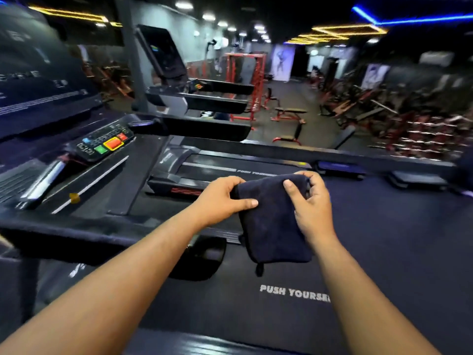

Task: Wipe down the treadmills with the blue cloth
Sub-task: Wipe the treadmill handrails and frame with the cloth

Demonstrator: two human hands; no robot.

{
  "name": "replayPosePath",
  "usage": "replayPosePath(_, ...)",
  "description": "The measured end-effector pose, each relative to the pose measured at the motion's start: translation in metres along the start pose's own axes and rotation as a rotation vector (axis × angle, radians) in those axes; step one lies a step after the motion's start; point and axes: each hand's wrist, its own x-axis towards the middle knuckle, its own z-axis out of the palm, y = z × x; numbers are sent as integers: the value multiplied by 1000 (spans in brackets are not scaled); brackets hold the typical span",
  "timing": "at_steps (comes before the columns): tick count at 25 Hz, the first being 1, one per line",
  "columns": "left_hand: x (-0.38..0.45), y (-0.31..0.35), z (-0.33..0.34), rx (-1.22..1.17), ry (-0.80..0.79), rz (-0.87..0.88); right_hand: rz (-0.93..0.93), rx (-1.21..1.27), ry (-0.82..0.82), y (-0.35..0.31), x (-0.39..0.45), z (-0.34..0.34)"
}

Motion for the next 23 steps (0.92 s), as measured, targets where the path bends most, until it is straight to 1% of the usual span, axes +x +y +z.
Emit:
replayPosePath(2, 12, -12, -8, -9, -84, 69, 9, -108, 80, -12, -9, 4)
replayPosePath(4, 17, -16, -13, -137, -195, 93, 62, -208, 164, -26, -25, 10)
replayPosePath(6, 12, -11, -18, -262, -305, 90, 165, -238, 266, -36, -45, 15)
replayPosePath(7, 7, -7, -22, -319, -345, 90, 214, -203, 311, -39, -56, 19)
replayPosePath(8, 1, -4, -27, -359, -387, 101, 270, -111, 355, -43, -71, 27)
replayPosePath(10, -11, -3, -28, -410, -446, 107, 376, 59, 366, -41, -102, 41)
replayPosePath(12, -23, -5, -28, -452, -509, 88, 430, 42, 392, -38, -136, 58)
replayPosePath(13, -29, -7, -28, -467, -531, 81, 424, 29, 447, -35, -147, 63)
replayPosePath(15, -41, -12, -29, -489, -542, 65, 363, -8, 587, -34, -159, 66)
replayPosePath(16, -48, -13, -32, -500, -539, 56, 330, -62, 628, -38, -160, 67)
replayPosePath(20, -61, -25, -60, -518, -482, 20, 309, -337, 690, -57, -157, 101)
replayPosePath(22, -64, -40, -84, -402, -422, 66, 289, -459, 718, -68, -157, 129)
replayPosePath(23, -64, -50, -97, -259, -390, 101, 233, -566, 741, -71, -158, 144)
